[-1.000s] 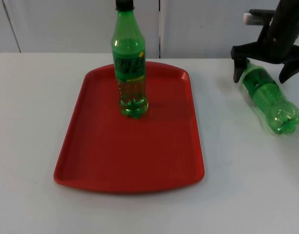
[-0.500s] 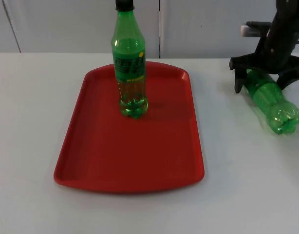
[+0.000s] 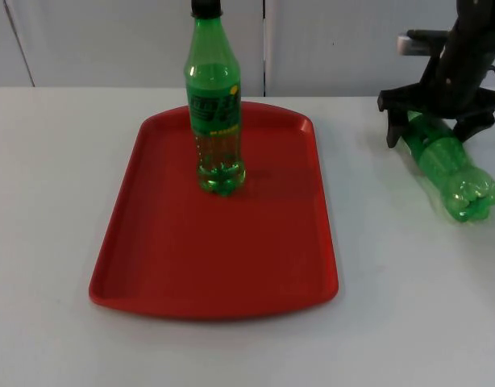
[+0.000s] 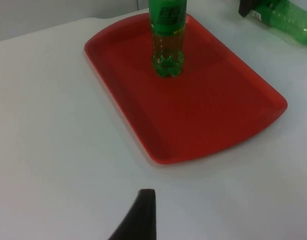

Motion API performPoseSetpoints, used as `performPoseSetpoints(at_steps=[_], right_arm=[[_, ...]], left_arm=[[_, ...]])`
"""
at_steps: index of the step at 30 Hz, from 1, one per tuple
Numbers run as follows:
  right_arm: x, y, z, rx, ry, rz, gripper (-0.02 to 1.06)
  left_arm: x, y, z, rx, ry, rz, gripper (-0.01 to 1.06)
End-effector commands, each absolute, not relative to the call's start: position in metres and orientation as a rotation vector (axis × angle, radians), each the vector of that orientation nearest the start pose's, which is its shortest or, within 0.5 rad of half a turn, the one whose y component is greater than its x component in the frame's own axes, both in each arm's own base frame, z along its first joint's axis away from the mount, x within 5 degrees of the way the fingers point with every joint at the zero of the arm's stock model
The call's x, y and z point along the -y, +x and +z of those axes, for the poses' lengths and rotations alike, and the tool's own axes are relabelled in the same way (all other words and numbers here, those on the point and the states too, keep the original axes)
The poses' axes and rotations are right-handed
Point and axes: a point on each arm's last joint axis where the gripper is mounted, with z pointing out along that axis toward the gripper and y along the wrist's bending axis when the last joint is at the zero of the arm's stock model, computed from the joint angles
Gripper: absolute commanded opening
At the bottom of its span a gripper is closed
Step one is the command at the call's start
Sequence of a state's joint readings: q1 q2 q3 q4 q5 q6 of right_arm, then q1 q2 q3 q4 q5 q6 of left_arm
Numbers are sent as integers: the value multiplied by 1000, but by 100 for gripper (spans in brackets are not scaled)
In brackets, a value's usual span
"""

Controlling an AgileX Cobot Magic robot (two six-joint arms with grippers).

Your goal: Place the bottle upright on the tray.

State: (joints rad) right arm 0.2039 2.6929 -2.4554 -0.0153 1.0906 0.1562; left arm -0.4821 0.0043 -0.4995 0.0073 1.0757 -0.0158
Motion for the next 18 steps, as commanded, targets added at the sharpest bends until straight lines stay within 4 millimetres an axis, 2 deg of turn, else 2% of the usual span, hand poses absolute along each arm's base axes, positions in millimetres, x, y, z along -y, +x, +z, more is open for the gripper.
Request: performPoseSetpoints(at_steps=[1, 2, 5, 6, 7, 8, 9, 10, 13, 16, 17, 18], right_arm=[[-110, 542, 114, -2796, -86, 66, 78], [-110, 542, 114, -2796, -86, 66, 78], [-110, 541, 114, -2808, -86, 63, 57], [-110, 541, 114, -2810, -81, 63, 46], [-110, 541, 114, -2810, -81, 63, 46], [-107, 541, 114, -2812, -75, 62, 34], [-106, 541, 113, -2817, -63, 79, 12], [-104, 541, 116, -2815, -65, 86, 0], [-101, 541, 124, -2804, -59, 89, 0], [-101, 540, 152, -2756, -96, 80, 0], [-101, 540, 152, -2756, -96, 80, 0], [-100, 540, 164, -2733, -98, 84, 0]], left_arm=[[-3, -4, 275, -2019, 488, -299, 93], [-3, -4, 275, -2019, 488, -299, 93], [-3, -4, 275, -2019, 488, -299, 93], [-3, -4, 275, -2019, 488, -299, 93], [-3, -4, 275, -2019, 488, -299, 93], [-3, -4, 275, -2019, 488, -299, 93], [-3, -4, 275, -2019, 488, -299, 93], [-3, -4, 275, -2019, 488, -299, 93], [-3, -4, 275, -2019, 488, -299, 93], [-3, -4, 275, -2019, 488, -299, 93], [-3, -4, 275, -2019, 488, -299, 93], [-3, -4, 275, -2019, 488, -299, 93]])
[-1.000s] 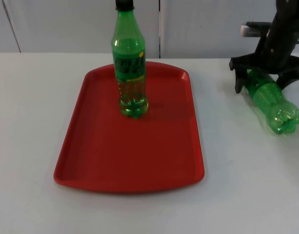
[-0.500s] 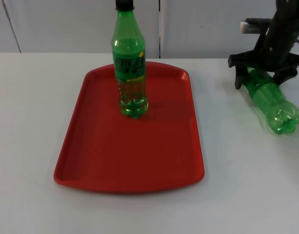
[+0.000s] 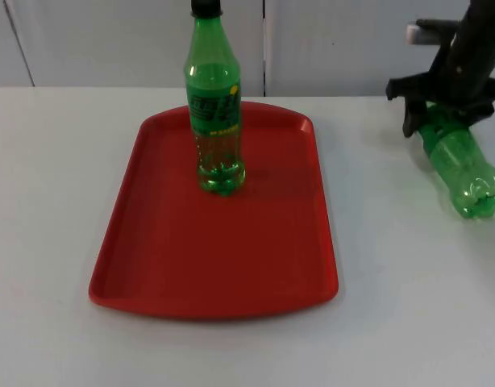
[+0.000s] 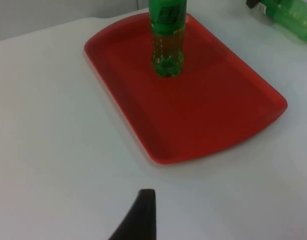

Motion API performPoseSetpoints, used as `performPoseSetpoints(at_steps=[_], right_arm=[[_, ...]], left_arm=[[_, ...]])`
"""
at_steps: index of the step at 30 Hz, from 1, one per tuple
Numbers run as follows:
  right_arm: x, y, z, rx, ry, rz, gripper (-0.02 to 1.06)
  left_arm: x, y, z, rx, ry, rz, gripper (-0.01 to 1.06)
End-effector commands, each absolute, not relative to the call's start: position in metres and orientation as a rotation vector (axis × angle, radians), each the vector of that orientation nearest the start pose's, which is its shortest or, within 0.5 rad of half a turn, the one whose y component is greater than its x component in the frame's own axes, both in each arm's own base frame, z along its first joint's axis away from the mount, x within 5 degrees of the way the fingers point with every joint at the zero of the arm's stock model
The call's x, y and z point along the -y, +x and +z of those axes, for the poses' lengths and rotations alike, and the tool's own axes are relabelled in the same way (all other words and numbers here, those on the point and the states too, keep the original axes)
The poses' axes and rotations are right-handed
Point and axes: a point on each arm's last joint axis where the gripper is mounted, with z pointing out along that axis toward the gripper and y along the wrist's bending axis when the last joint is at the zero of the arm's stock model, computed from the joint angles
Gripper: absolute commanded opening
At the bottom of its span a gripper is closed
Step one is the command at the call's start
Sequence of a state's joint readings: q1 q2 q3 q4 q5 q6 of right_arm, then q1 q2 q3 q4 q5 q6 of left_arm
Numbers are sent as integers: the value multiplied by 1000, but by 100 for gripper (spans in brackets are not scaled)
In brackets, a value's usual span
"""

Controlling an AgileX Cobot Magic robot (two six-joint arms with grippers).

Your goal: Place the bottle upright on the tray.

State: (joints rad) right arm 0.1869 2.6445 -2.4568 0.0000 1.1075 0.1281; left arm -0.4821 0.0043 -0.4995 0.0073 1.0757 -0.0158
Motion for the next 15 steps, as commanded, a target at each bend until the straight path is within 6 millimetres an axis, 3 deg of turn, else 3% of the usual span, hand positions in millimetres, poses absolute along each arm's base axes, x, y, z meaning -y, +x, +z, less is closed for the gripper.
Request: performPoseSetpoints(at_steps=[1, 4, 5, 8, 15], right_arm=[[-100, 538, 178, -2708, -97, 88, 0], [-97, 532, 220, -2639, -124, 65, 0], [-97, 532, 220, -2639, -124, 65, 0], [-95, 520, 259, -2597, -168, 59, 0], [-93, 511, 273, -2615, -229, 39, 0]], left_arm=[[-3, -4, 275, -2019, 488, -299, 93], [-3, -4, 275, -2019, 488, -299, 93], [-3, -4, 275, -2019, 488, -299, 93], [-3, -4, 275, -2019, 488, -299, 93], [-3, -4, 275, -2019, 488, -299, 93]])
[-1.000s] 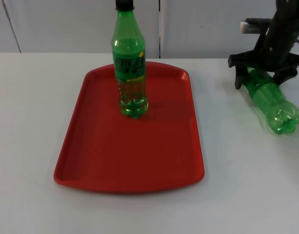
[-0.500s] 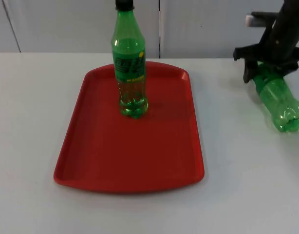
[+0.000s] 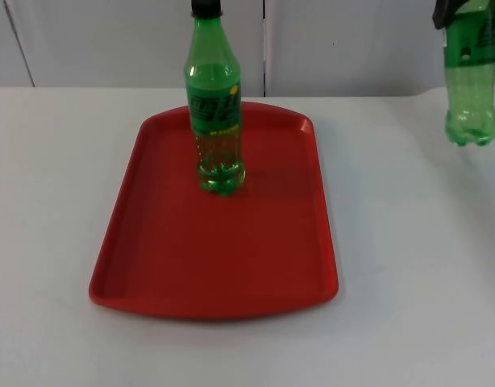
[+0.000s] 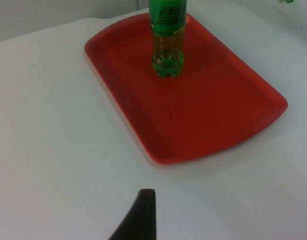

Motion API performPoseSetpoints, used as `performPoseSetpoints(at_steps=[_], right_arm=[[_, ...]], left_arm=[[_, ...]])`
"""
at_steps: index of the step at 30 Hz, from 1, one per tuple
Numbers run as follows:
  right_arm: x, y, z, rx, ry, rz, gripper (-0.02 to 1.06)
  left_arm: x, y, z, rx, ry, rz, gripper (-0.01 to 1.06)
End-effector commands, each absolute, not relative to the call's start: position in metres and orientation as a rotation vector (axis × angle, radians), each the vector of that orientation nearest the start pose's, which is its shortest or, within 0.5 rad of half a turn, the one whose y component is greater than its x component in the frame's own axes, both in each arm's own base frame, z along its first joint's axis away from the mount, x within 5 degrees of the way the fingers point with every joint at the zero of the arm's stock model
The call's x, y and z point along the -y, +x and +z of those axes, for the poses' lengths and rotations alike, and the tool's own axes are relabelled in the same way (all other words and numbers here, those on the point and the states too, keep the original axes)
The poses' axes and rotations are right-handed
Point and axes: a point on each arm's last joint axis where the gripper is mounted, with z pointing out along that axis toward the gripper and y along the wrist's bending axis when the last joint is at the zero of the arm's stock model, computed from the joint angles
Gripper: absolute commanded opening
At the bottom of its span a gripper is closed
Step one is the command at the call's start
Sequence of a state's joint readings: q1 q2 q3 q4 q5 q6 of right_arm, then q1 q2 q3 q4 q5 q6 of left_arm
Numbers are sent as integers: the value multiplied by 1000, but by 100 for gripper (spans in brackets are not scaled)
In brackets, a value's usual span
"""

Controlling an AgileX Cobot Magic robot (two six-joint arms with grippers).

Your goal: Place the bottle upright on the tray.

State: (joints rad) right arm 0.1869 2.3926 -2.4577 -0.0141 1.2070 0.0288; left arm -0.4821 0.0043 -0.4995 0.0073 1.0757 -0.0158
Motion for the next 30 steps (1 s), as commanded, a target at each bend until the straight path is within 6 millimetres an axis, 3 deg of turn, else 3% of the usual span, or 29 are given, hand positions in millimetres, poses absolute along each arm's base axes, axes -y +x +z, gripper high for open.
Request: performPoseSetpoints(at_steps=[1, 8, 12, 18, 23, 30], right_arm=[[-94, 511, 275, -2614, -228, 47, 0], [-97, 502, 301, -2561, -250, 51, 0], [-106, 485, 339, -2483, -286, 117, 0], [-116, 467, 370, -2418, -318, 143, 0], [-132, 442, 393, -2384, -402, 172, 0], [-153, 391, 424, -2281, -517, 206, 0]], left_arm=[[-3, -4, 275, -2019, 488, -299, 93], [-3, -4, 275, -2019, 488, -299, 93], [-3, -4, 275, -2019, 488, -299, 93], [-3, -4, 275, -2019, 488, -299, 93], [-3, -4, 275, -2019, 488, -299, 93], [-3, -4, 275, -2019, 488, -299, 93]])
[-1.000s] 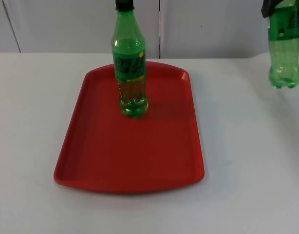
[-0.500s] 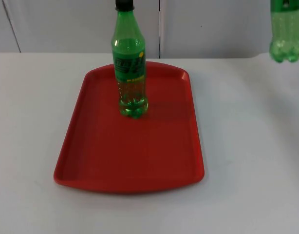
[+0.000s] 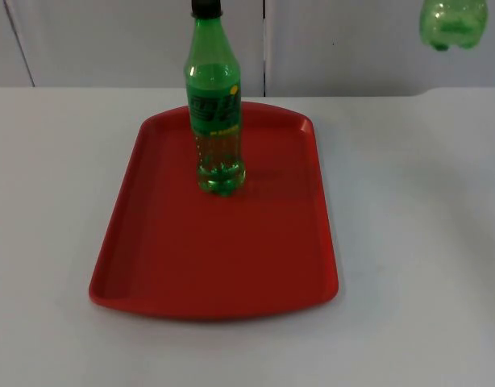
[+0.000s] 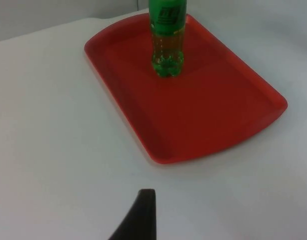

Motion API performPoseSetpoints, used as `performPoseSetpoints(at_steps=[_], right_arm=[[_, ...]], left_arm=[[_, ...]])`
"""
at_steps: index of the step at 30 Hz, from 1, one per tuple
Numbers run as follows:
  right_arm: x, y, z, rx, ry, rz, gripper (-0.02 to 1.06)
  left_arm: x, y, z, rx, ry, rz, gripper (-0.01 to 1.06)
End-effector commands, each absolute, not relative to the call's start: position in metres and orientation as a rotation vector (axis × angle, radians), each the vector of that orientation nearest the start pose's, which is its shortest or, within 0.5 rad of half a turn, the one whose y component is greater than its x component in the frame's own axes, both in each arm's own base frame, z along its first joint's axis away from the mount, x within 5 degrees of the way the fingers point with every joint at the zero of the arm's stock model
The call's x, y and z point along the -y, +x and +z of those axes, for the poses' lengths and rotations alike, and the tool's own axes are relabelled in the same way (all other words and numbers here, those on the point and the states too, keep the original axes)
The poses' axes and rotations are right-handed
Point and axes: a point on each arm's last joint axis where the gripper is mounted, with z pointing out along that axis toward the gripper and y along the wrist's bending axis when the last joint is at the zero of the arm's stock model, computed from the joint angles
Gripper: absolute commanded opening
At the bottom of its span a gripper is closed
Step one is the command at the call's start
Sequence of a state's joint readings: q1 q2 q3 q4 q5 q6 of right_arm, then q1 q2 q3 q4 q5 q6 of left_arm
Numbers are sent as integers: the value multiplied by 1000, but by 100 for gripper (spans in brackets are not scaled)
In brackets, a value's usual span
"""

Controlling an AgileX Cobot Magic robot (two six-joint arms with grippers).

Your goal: Place the bottle upright on the tray.

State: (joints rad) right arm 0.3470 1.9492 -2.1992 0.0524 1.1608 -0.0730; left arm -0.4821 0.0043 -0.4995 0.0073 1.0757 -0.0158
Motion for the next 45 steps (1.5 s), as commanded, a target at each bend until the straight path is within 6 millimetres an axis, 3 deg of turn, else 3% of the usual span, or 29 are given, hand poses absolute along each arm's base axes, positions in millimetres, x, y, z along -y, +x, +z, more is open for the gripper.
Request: performPoseSetpoints(at_steps=[1, 8, 13, 15, 25, 38, 45], right_arm=[[-155, 382, 428, -2259, -534, 211, 0], [-168, 335, 434, -2109, -592, 269, 0], [-178, 312, 414, -2030, -624, 320, 0], [-184, 304, 393, -2008, -646, 334, 0], [-212, 290, 345, -1901, -695, 402, 0], [-235, 274, 330, -1815, -732, 449, 0], [-250, 279, 303, -1888, -752, 465, 0]], left_arm=[[-3, -4, 275, -2019, 488, -299, 93], [-3, -4, 275, -2019, 488, -299, 93], [-3, -4, 275, -2019, 488, -299, 93], [-3, -4, 275, -2019, 488, -299, 93], [-3, -4, 275, -2019, 488, -299, 93], [-3, -4, 275, -2019, 488, -299, 93], [-3, -4, 275, -2019, 488, -299, 93]])
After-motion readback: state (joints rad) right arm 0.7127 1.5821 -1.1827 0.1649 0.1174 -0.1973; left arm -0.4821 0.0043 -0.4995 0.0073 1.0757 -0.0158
